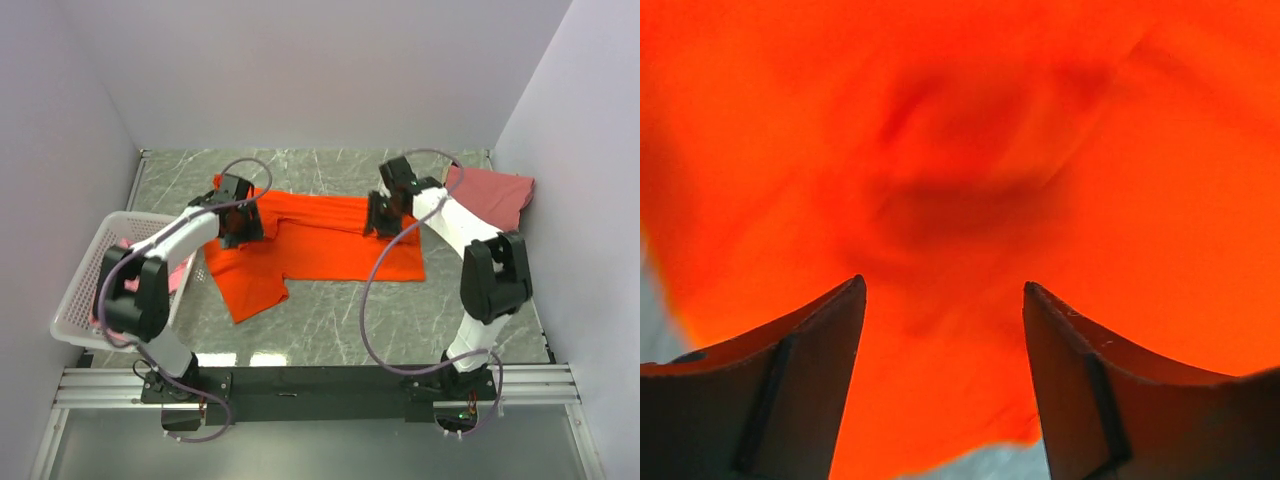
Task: Fold and stack the t-shirts
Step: Fold the tshirt
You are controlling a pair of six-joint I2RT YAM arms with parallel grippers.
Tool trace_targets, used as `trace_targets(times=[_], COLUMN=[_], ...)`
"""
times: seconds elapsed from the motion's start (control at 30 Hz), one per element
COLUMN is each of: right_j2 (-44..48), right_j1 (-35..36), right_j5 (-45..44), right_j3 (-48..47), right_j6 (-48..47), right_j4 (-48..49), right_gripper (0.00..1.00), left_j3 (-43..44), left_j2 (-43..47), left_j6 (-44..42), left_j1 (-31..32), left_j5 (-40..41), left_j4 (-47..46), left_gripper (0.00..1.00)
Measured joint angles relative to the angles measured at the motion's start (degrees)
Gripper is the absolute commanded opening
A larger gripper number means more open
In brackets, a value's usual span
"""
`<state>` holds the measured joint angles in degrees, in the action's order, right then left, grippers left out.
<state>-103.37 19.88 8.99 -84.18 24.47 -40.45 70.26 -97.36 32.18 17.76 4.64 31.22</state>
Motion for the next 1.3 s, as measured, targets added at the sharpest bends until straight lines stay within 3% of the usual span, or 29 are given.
trace_targets(times=[0.2,0.4,0.57,0.73,0.97,1.13,1.3], right_j2=[12.90,21.09,21.18,21.49,21.57,21.99,23.23], right_j1=[-1.57,-1.62,-1.99,-2.51,-3.06,-3.45,-4.83], right_j5=[-2.58,-3.85,-3.87,-3.85,-3.54,-3.54,-3.54], right_j3=[17.16,25.99,29.79,30.08,30.08,30.14,31.01], right_j6=[1.05,3.17,4.74,5.14,5.14,5.14,5.16], right_j4=[-0.42,0.98,1.73,2.27,3.06,3.26,3.82], right_gripper=[0.49,0.49,0.49,0.49,0.49,0.49,0.49], left_j3=[-14.62,-25.94,-28.81,-35.08,-36.92,-37.40,-38.03], left_j2=[18.80,33.05,32.06,32.83,31.76,28.89,29.18], left_j6=[6.29,14.84,22.14,28.17,32.48,32.98,33.24], left_j1=[1.33,4.57,9.79,10.58,10.86,10.97,10.97], left_j5=[6.80,9.66,8.52,7.23,7.06,7.08,7.13], left_j4=[4.96,10.86,12.15,13.11,10.23,8.15,7.43], left_gripper=[0.66,0.60,0.58,0.57,0.54,0.42,0.22])
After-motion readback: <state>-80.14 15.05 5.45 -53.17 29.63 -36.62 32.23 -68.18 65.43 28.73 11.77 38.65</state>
